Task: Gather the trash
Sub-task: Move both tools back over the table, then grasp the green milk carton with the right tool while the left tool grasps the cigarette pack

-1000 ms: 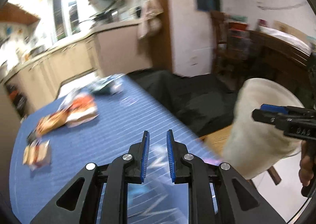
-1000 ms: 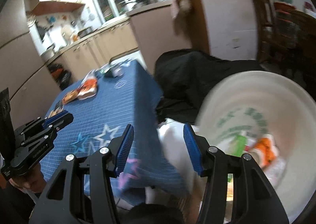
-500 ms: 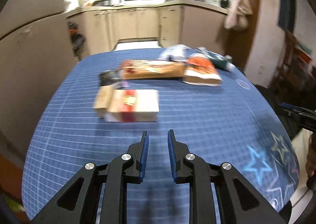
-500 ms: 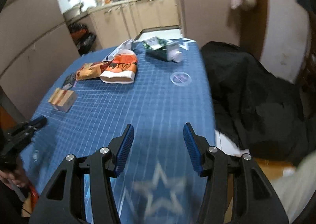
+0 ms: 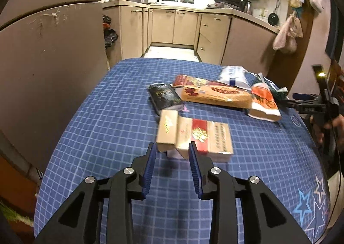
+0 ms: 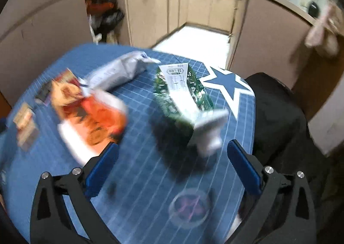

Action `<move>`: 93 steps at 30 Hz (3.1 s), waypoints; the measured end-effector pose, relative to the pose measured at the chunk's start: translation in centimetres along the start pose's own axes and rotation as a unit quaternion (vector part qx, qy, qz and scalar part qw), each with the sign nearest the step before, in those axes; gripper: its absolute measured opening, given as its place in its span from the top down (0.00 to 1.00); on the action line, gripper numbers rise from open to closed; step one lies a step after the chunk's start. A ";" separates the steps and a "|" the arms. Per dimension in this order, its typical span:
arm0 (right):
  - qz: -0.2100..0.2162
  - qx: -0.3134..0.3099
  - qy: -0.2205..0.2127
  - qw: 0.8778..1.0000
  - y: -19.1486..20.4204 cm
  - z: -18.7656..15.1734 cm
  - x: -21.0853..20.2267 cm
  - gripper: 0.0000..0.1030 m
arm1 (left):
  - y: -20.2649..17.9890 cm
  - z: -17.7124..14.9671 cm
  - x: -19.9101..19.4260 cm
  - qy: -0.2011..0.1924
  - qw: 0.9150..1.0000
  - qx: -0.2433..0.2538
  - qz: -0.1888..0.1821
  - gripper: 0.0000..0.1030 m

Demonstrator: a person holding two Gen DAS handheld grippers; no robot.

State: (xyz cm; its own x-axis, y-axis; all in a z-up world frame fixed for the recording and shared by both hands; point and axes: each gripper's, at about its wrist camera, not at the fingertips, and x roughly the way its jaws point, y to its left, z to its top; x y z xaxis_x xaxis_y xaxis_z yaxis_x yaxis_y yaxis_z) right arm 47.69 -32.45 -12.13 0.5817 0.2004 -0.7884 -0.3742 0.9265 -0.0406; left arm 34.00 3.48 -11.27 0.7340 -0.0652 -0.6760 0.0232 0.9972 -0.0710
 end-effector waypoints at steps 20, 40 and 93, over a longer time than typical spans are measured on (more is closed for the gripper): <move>0.003 0.080 0.013 0.997 -0.6 -1.8 0.6 0.36 | 0.7 1.0 1.8 0.003 0.999 0.050 -0.019 0.24; 0.115 0.186 -0.074 0.973 5.0 -11.1 -9.2 0.37 | -2.7 4.5 9.5 0.061 0.994 0.046 -0.072 0.08; 0.141 0.174 -0.084 0.971 15.0 -19.3 -13.9 0.38 | 0.8 -6.5 -3.6 0.034 0.996 -0.054 0.063 0.40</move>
State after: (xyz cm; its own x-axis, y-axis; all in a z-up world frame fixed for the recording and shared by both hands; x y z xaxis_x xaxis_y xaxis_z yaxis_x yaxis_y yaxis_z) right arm 20.02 -27.46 -13.62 0.6117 0.4845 -0.6253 -0.2862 0.8725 0.3960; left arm 27.01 4.26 -13.65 0.6786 0.0550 -0.7325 -0.1420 0.9882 -0.0573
